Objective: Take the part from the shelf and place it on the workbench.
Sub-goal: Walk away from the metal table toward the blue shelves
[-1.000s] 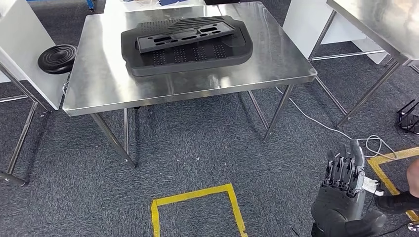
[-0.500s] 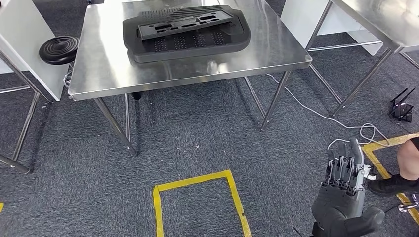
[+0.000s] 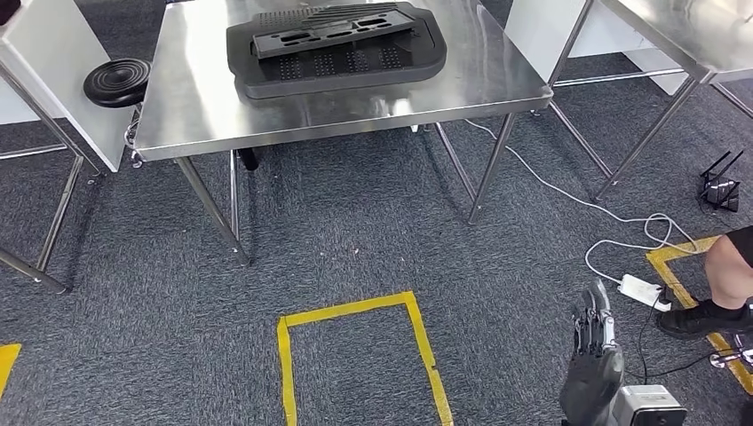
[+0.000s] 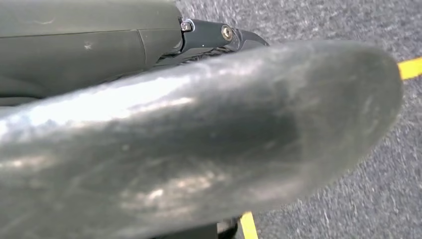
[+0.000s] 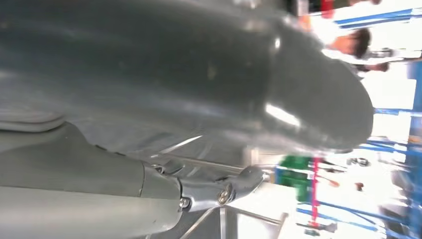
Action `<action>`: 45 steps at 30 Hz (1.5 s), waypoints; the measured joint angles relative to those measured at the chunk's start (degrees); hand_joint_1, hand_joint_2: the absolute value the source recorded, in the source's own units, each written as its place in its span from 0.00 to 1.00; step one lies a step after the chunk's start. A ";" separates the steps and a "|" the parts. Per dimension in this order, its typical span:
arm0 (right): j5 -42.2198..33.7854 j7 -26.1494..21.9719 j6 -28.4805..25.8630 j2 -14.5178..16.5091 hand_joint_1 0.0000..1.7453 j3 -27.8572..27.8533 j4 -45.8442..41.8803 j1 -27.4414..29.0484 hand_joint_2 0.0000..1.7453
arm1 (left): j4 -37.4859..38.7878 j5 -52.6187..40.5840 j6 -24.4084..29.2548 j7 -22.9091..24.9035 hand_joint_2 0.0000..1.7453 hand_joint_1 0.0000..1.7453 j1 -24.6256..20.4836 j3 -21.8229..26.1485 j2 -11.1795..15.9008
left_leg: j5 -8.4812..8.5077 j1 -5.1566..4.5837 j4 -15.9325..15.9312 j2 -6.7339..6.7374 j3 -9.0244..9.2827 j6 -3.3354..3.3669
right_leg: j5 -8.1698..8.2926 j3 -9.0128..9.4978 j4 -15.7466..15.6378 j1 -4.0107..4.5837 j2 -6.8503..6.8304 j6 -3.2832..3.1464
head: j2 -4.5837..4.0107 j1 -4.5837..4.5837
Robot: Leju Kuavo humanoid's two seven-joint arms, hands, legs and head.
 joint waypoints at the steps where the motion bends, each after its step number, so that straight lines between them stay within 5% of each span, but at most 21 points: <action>1: 1.56 0.51 0.38 0.57 0.00 -1.67 1.34 -0.26 0.00 | 0.01 -0.10 -0.02 0.02 0.00 0.00 0.04 0.09 0.03 | 0.27 -0.07 -0.16 -0.04 -0.38 0.41 | 0.31 -0.15 0.05 0.00 0.00 0.45 | 0.00 0.04; 3: 4.14 1.21 0.46 1.39 0.00 -4.85 4.13 -0.70 0.00 | 0.01 -0.35 -0.05 0.07 0.00 0.00 0.04 0.20 0.05 | 1.01 0.02 -0.39 0.10 -1.11 1.48 | -0.31 -0.84 0.90 -0.08 0.10 1.00 | 0.00 0.07; 5: 5.77 1.46 0.25 1.96 0.00 -7.55 6.62 -1.20 0.00 | 0.02 -0.52 -0.05 0.09 0.00 0.00 0.02 0.31 0.03 | 1.97 0.19 -0.56 0.26 -2.21 2.48 | -3.80 -2.78 5.38 -0.18 0.28 0.83 | 0.00 0.28; 7: 9.34 2.23 -1.01 2.40 0.00 -9.69 9.18 -2.00 0.00 | 0.02 -0.63 -0.05 0.09 0.00 0.00 0.00 0.39 0.08 | 3.00 0.17 -0.55 0.42 -3.68 2.80 | -8.00 -5.32 12.87 -0.31 0.38 0.76 | 0.00 0.42; 9: 15.60 2.91 -2.93 2.64 0.00 -12.00 13.12 -3.32 0.00 | 0.02 -0.85 -0.05 0.08 0.00 0.00 0.00 0.45 0.13 | 4.05 0.18 -0.53 0.63 -5.10 2.71 | -8.95 -5.50 16.46 -0.53 0.39 1.57 | 0.00 0.42; 12: 23.09 2.19 -4.19 2.74 0.00 -15.86 20.25 -5.52 0.00 | 0.02 -1.17 -0.05 0.02 0.00 0.00 -0.01 0.47 0.13 | 5.23 0.23 -0.52 0.70 -6.51 2.44 | -5.99 -0.75 10.91 -0.85 0.38 3.03 | 0.00 0.43; 14: 23.97 1.89 -4.31 2.74 0.00 -16.54 21.43 -5.87 0.00 | 0.02 -1.20 -0.05 0.00 0.00 0.00 -0.02 0.47 0.12 | 5.42 0.23 -0.52 0.67 -6.74 2.37 | -5.40 0.47 9.14 -0.89 0.38 3.20 | 0.00 0.42; 16: 24.23 1.80 -4.39 2.74 0.00 -16.74 21.79 -5.98 0.00 | 0.02 -1.20 -0.05 0.00 0.00 0.00 -0.02 0.47 0.12 | 5.49 0.23 -0.52 0.66 -6.79 2.34 | -5.28 0.86 8.57 -0.90 0.38 3.22 | 0.00 0.42; 18: 28.07 0.19 -5.64 2.42 0.00 -18.97 26.74 -8.16 0.00 | 0.02 -1.36 -0.04 -0.01 0.00 0.00 -0.03 0.51 0.13 | 5.97 0.19 -0.50 0.70 -7.13 1.98 | -5.20 4.29 3.37 -0.72 0.41 2.93 | 0.00 0.42; 20: 38.39 -1.57 -8.67 -0.07 0.00 -25.68 43.36 -13.63 0.00 | 0.02 -2.03 0.00 0.03 0.00 0.00 -0.13 0.63 0.19 | 6.65 0.20 -0.50 0.76 -7.67 1.05 | -4.93 7.42 -2.32 -0.48 0.36 1.65 | 0.00 0.29; 23: 51.29 2.18 -12.69 -5.76 0.00 -36.62 75.43 -21.34 0.00 | 0.03 -3.27 0.03 0.28 0.00 0.00 -0.29 0.95 0.50 | -0.94 0.31 9.02 0.35 -10.59 -0.26 | -2.95 5.80 -3.30 -0.53 -0.04 -1.28 | 0.00 -0.02; 24: 52.08 3.40 -12.88 -6.38 0.00 -37.64 79.77 -22.31 0.00 | 0.04 -3.40 0.03 0.34 0.00 0.00 -0.30 0.98 0.58 | -3.54 0.30 13.38 0.30 -11.47 -0.35 | -2.46 5.09 -3.05 -0.38 -0.05 -1.55 | 0.00 -0.07; 25: 52.34 4.33 -12.89 -6.72 0.00 -38.28 82.52 -22.92 0.00 | 0.04 -3.50 0.03 0.38 0.00 0.00 -0.32 1.01 0.63 | -3.80 0.29 15.40 0.27 -11.42 -0.40 | -2.15 4.46 -2.69 -0.31 -0.07 -1.54 | 0.00 -0.08; 28: 52.86 9.01 -12.63 -7.38 0.00 -40.13 89.46 -24.92 0.00 | 0.04 -3.86 0.04 0.65 0.00 0.00 -0.42 1.04 0.76 | -0.41 0.40 9.63 0.28 -5.80 -0.37 | -1.76 2.42 -0.99 -0.34 -0.03 -1.42 | 0.00 -0.09; 31: 53.52 15.54 -11.73 -7.61 0.00 -41.78 94.54 -26.71 0.00 | 0.07 -4.38 0.05 1.02 0.00 0.00 -0.75 1.04 0.85 | -0.12 0.19 1.36 0.18 -0.77 -0.10 | -1.45 0.67 0.73 0.03 0.00 -0.88 | 0.00 -0.06; 35: 54.11 20.57 -10.46 -7.53 0.00 -43.18 98.59 -27.92 0.00 | 0.14 -4.75 0.03 1.15 0.00 0.00 -0.97 1.04 0.94 | 1.02 0.08 0.46 0.25 -2.08 1.72 | -1.70 -0.82 1.86 -0.01 0.21 0.56 | 0.00 0.03; 37: 54.22 20.94 -10.26 -7.42 0.00 -43.55 99.83 -28.27 0.00 | 0.17 -4.79 0.00 1.16 0.00 0.00 -1.12 1.04 0.98 | 2.19 0.22 0.27 0.35 -3.34 2.66 | -5.42 -2.70 6.28 -0.21 0.34 0.27 | 0.00 0.24; 40: 54.45 20.47 -10.05 -7.33 0.00 -44.15 100.90 -28.87 0.00 | 0.17 -4.87 -0.10 1.15 0.00 0.00 -1.21 1.04 1.03 | 4.05 0.19 0.30 0.51 -5.75 2.83 | -10.07 -5.07 15.75 -0.52 0.37 0.49 | 0.00 0.39; 42: 54.70 19.92 -10.00 -7.38 0.00 -44.32 101.27 -29.12 0.00 | 0.17 -4.91 -0.20 1.08 0.00 0.00 -1.22 1.04 1.04 | 5.25 0.21 0.32 0.58 -7.26 2.58 | -8.32 -2.88 15.03 -0.72 0.38 1.74 | 0.00 0.40; 43: 54.83 19.70 -9.99 -7.42 0.00 -44.35 101.39 -29.24 0.00 | 0.17 -4.92 -0.29 0.99 0.00 0.00 -1.23 1.04 1.04 | 5.85 0.22 0.32 0.57 -7.92 2.37 | -6.88 -0.24 11.67 -0.79 0.37 2.21 | 0.00 0.41; 45: 54.99 19.40 -9.88 -7.53 0.00 -44.40 101.52 -29.59 0.00 | 0.17 -4.91 -0.49 0.73 0.00 0.00 -1.25 1.04 1.04 | 6.95 0.12 0.32 0.53 -8.83 1.73 | -6.12 6.10 2.80 -0.60 0.41 1.89 | 0.00 0.28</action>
